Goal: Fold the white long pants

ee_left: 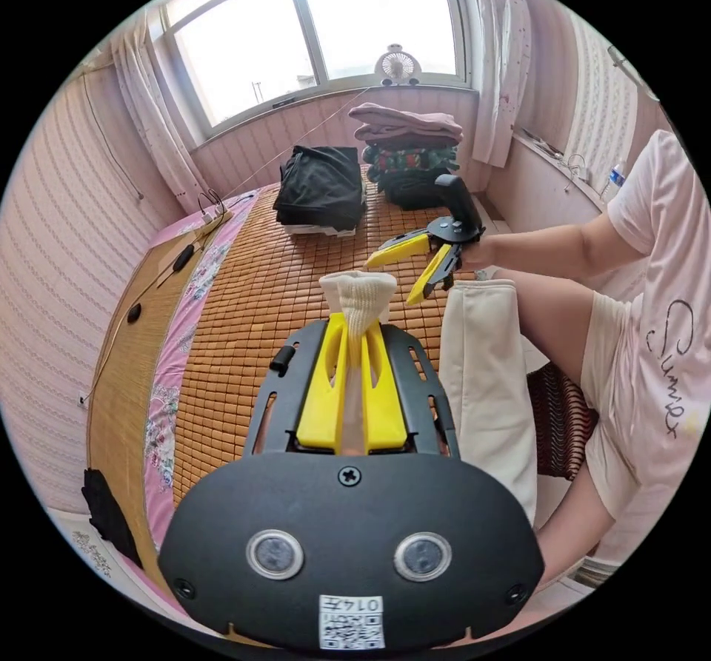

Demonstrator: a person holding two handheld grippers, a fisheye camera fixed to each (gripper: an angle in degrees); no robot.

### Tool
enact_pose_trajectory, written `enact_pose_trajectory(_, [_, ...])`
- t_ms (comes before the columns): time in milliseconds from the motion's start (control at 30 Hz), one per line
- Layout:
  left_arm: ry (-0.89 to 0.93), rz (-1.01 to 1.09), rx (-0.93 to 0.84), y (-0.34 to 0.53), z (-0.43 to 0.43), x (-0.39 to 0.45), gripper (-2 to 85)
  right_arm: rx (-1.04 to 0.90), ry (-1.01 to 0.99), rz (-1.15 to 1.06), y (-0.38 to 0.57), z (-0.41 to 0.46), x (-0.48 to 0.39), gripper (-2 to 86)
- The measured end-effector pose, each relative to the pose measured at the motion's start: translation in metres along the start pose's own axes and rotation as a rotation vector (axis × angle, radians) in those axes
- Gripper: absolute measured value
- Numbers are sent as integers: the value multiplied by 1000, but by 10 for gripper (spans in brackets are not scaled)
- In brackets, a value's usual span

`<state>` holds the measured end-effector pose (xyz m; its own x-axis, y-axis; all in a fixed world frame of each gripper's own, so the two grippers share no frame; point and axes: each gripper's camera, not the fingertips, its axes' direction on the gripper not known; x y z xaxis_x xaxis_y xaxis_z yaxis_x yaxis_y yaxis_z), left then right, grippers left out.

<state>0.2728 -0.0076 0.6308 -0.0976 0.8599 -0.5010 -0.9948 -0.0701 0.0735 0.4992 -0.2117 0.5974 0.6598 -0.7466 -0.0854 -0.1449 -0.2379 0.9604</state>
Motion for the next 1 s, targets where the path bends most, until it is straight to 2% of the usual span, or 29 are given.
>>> enact_pose_trajectory(100, [42,23,-3,-8,-12,-11,-1,76,-156,17,-15,1,3,162])
enact_pose_trajectory(167, [69,41,-6,-15,-15,-23,3,80,-233,71,-28,-5,7,74])
enact_pose_trajectory(233, [-14,16,-18,-30,-13,-48,14,83,-251,152,-33,-16,12,56])
enact_pose_trajectory(267, [-82,-14,-27,-36,-9,-57,19,116,-221,168,-33,-28,10,51])
enact_pose_trajectory(300, [-230,-103,-49,-47,2,-79,36,129,-197,182,-33,-32,9,49])
enact_pose_trajectory(367, [-282,-199,-52,-62,29,-105,72,110,-43,297,-31,-34,12,45])
enact_pose_trajectory(400, [-260,-276,-81,-70,52,-120,94,87,9,327,-29,-31,14,44])
enact_pose_trajectory(467, [-132,-437,-126,-71,82,-146,96,-127,204,454,-15,-3,36,44])
enact_pose_trajectory(533, [22,-577,-107,-49,91,-173,92,-292,237,547,-4,19,51,46])
enact_pose_trajectory(667, [-11,-621,-95,5,63,-185,87,-337,315,521,-14,23,41,61])
enact_pose_trajectory(833, [-54,-676,-250,118,41,-167,91,-319,520,353,-65,25,15,78])
enact_pose_trajectory(933, [-116,-768,-350,180,35,-156,101,-279,467,188,-104,54,3,91])
enact_pose_trajectory(1000, [-160,-825,-383,212,31,-152,102,-347,435,132,-127,86,7,107])
